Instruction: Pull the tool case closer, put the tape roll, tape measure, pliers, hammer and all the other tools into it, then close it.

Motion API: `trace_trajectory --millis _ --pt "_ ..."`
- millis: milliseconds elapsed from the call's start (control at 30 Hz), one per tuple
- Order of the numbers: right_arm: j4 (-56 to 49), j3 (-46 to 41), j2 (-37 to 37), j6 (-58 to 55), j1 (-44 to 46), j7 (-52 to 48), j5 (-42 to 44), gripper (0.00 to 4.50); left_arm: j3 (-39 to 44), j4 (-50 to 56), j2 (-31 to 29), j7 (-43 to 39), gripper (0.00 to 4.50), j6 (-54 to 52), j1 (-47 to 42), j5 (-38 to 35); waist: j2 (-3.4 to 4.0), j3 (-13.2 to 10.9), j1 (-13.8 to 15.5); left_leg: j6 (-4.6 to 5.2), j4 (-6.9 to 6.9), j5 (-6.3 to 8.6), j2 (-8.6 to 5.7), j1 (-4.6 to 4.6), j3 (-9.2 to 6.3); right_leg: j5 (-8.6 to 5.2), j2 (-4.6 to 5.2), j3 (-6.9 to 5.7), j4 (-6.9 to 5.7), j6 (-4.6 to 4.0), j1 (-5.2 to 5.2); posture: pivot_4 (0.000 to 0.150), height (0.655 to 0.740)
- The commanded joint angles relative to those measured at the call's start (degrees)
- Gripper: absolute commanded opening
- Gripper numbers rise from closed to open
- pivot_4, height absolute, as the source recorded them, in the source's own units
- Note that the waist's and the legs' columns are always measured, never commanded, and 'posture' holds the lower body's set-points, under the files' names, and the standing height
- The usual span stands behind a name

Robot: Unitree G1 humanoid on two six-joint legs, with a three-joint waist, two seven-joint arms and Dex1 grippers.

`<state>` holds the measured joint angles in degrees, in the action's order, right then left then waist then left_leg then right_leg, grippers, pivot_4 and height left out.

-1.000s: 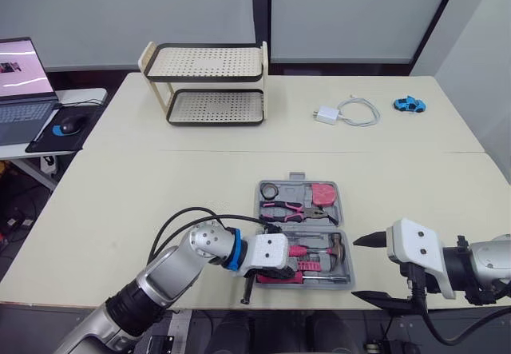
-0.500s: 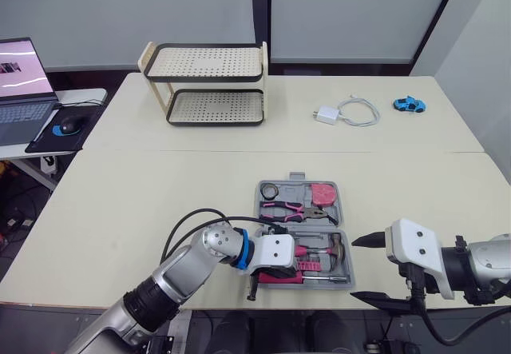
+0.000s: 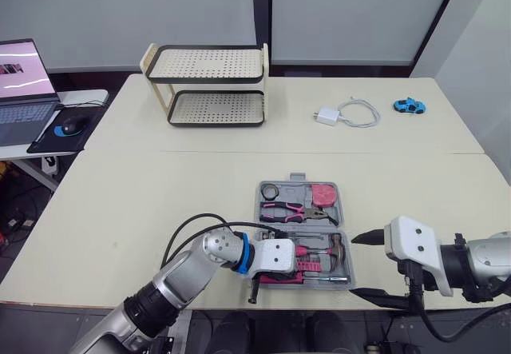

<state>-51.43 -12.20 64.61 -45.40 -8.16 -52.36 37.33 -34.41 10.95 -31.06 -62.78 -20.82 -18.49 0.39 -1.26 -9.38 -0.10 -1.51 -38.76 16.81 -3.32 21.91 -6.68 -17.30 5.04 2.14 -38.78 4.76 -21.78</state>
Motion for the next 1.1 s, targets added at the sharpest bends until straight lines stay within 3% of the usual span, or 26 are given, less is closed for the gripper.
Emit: trace_trajectory --millis 33,133,267,300,433,733,1100 --pt "0.65 -2.22 -0.41 0.31 0.7 0.44 0.27 4.5 9.97 5.12 -1.64 -1.14 0.05 -3.24 -0.78 -8.01 -0.01 -0.01 -0.01 0.0 0.0 0.0 0.01 0.02 -0.03 0.0 0.0 -0.02 -0.01 0.0 -0.02 0.15 0.74" --pt "3.21 -2.2 -1.89 2.51 0.4 2.32 -3.08 4.5 16.56 4.39 -4.8 -1.0 0.05 -3.37 -0.41 -10.66 -0.01 -0.01 -0.02 -0.01 0.0 0.0 0.01 0.0 -0.02 0.0 0.0 -0.02 0.0 0.0 -0.01 0.15 0.74" --pt "11.44 2.16 -6.43 13.72 0.46 6.02 -13.83 4.5 21.64 -1.3 -6.44 2.99 0.05 0.6 0.9 -9.14 0.01 0.0 -0.08 -0.01 0.02 0.0 -0.01 -0.02 0.01 0.0 0.01 0.01 -0.01 0.0 -0.04 0.15 0.74" --pt "14.08 4.19 -7.05 16.17 0.92 7.14 -17.19 4.31 22.36 -3.42 -6.72 3.92 0.02 2.38 1.37 -8.26 0.0 0.0 -0.08 -0.02 0.03 -0.01 -0.02 -0.04 0.03 0.0 0.01 0.03 0.0 0.0 -0.04 0.15 0.74" --pt "23.12 9.69 -8.84 21.0 2.82 7.81 -23.81 3.25 22.47 -11.99 -5.91 6.9 0.0 10.42 1.77 -4.99 0.0 0.0 -0.07 -0.03 0.03 -0.02 -0.03 -0.03 0.07 0.0 0.03 0.07 0.0 0.0 -0.09 0.15 0.74" --pt "38.81 16.03 -14.3 29.56 7.35 5.79 -29.87 0.02 19.95 -23.07 -1.12 7.87 0.0 20.45 1.07 -2.05 0.0 0.0 -0.11 -0.06 0.03 -0.03 -0.02 0.04 0.18 0.0 0.02 0.17 -0.1 -0.01 -0.28 0.15 0.74" --pt "49.77 21.17 -20.45 34.26 13.72 3.95 -34.08 0.02 18.16 -30.4 2.23 8.25 0.0 24.89 -1.41 0.83 0.0 0.0 -0.33 -0.06 0.03 -0.03 -0.03 0.02 0.21 0.01 0.02 0.19 -0.15 -0.01 -0.31 0.15 0.74"
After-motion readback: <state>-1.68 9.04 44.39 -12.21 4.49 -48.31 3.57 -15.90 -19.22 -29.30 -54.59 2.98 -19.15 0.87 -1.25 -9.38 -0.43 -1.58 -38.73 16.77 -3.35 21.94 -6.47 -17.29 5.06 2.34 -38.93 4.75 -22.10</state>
